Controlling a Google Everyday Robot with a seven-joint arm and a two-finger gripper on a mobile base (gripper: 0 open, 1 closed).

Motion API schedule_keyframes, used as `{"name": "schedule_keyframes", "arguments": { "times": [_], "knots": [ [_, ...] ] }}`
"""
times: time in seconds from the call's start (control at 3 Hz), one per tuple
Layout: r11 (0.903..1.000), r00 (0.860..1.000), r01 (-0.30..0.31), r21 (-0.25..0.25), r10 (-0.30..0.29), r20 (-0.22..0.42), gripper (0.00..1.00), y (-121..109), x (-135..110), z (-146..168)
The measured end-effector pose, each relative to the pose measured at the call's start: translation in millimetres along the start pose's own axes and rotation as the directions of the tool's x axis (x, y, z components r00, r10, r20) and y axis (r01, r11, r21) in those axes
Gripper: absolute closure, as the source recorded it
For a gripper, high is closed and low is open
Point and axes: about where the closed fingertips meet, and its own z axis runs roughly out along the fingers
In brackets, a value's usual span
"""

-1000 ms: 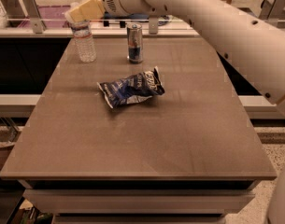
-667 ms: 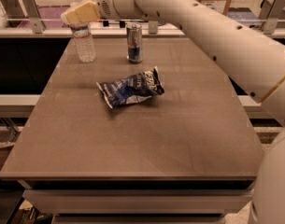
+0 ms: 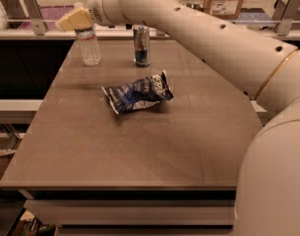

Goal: Pick water bottle

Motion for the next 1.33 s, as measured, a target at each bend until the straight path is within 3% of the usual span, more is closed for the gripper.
{"name": "schedule_keyframes", "arguments": {
  "times": [0.67,1.33],
  "knots": [
    [0.9999,1.0,-0.017,0.002,0.017,-0.026,0.0,1.0,11.7,28.5],
    [0.9918,0.992,-0.12,-0.046,0.121,0.03,0.0,-11.1,31.5,46.2]
  ]
}}
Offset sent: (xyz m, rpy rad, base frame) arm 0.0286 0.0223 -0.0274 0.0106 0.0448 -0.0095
